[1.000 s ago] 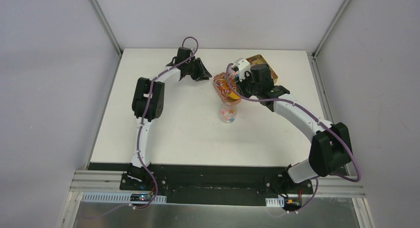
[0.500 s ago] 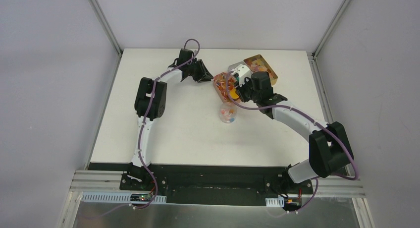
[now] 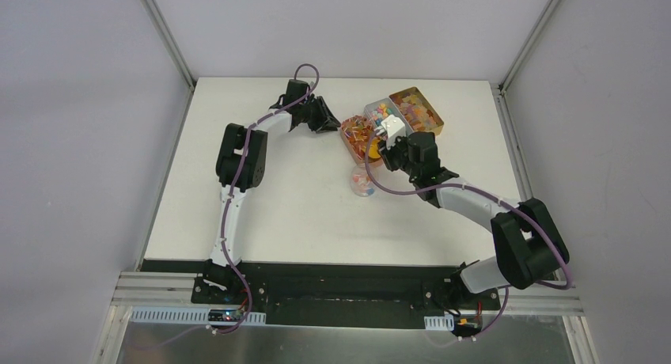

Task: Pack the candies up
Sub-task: Scoop the fake candies from the storage box.

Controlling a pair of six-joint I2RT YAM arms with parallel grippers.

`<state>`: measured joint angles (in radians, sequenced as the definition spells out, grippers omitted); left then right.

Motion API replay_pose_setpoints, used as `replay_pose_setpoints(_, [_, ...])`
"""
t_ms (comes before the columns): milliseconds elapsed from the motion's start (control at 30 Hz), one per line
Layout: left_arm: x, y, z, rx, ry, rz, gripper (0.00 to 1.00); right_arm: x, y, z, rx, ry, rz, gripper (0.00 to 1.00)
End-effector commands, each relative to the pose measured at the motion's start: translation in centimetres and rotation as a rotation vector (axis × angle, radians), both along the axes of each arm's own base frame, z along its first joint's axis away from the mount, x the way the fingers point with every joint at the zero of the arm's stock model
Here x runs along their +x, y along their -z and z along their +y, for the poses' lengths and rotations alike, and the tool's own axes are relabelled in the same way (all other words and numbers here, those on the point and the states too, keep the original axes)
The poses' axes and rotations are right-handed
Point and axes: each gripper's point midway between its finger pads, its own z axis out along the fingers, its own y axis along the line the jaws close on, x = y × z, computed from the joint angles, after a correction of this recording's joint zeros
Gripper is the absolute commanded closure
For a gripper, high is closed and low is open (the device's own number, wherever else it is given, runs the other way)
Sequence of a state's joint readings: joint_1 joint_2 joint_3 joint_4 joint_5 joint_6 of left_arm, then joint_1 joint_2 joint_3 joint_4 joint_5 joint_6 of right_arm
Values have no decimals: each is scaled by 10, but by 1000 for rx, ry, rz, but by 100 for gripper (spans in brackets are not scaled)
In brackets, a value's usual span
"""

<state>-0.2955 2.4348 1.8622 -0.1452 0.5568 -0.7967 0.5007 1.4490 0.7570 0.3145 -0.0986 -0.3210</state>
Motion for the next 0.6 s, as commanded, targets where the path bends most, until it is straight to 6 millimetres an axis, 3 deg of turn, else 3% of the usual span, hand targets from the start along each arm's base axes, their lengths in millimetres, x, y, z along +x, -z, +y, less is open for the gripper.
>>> replay_pose_setpoints(0, [-3,-23,-23,-57,61,-58,72,2,-8,8,76,-9,-53,100])
replay_pose_setpoints(567, [-6,-25,-30,-63,76,-63,72,11,-5,6,179,52,-132,100])
